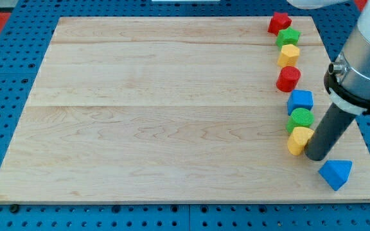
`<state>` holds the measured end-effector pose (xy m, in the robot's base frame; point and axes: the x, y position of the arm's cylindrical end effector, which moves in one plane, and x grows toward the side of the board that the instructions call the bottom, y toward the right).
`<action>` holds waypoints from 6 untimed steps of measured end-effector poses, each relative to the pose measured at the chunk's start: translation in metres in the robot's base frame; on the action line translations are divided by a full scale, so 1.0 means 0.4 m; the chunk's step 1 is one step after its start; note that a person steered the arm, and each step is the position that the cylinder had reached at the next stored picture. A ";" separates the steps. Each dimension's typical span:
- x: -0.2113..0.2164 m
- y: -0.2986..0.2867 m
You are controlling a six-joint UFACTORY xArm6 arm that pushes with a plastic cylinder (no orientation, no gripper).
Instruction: Push the yellow heart towards left
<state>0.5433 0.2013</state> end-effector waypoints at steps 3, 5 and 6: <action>-0.052 -0.052; -0.036 -0.153; -0.034 -0.179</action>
<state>0.5298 0.1296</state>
